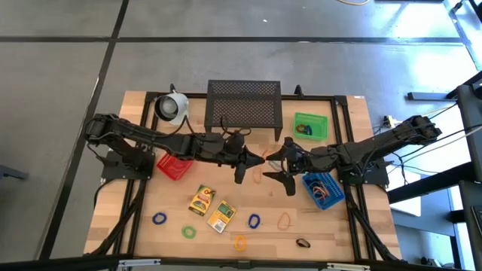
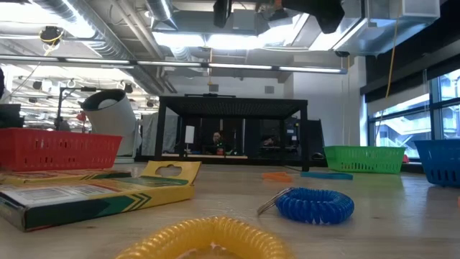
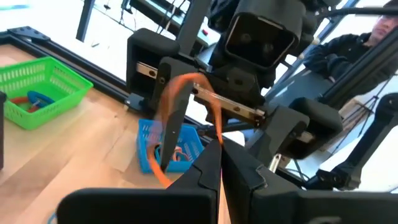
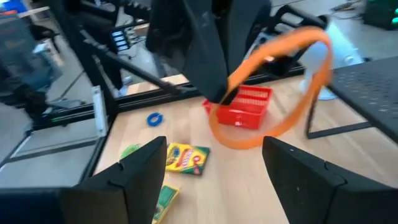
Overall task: Pick & Place Office Desk Supplies
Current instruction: Put the orange rubber band into the blue bin
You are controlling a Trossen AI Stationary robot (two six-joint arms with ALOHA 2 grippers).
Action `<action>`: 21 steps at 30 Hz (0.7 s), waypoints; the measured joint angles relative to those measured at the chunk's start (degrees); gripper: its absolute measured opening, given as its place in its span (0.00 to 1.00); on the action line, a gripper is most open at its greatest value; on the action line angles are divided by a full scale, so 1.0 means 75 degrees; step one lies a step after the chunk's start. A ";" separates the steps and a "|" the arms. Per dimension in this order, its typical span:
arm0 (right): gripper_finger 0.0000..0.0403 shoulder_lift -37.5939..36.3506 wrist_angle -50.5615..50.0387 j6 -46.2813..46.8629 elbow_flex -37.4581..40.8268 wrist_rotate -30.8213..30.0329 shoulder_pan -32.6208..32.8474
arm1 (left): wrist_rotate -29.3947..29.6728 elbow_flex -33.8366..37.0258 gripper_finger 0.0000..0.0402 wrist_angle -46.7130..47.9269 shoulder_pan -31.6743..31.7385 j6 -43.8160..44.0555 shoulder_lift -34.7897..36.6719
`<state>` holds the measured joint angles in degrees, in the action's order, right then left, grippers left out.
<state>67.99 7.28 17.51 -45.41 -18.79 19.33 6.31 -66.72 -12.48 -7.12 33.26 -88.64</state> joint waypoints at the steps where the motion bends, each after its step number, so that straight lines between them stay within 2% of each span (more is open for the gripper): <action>1: 0.67 0.0000 0.0006 0.0001 0.0000 -0.0137 0.0000 | 0.0000 0.0000 0.01 -0.0018 0.0023 0.0000 0.0000; 9: 0.66 0.0016 0.0265 -0.0422 0.0000 -0.0723 -0.0007 | 0.0000 0.0000 0.01 -0.0030 0.0038 -0.0092 -0.0003; 15: 0.66 0.0551 0.1261 -0.0830 -0.0003 -0.0469 -0.0150 | 0.0003 0.0000 0.01 -0.0357 0.0070 -0.0326 -0.0003; 21: 0.66 0.1015 0.1704 -0.0859 -0.0003 -0.0472 -0.0210 | 0.0006 0.0000 0.01 -0.0317 0.0073 -0.0405 -0.0003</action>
<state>75.60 20.06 11.07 -45.43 -22.33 17.76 6.35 -66.72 -14.85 -6.57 30.22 -88.66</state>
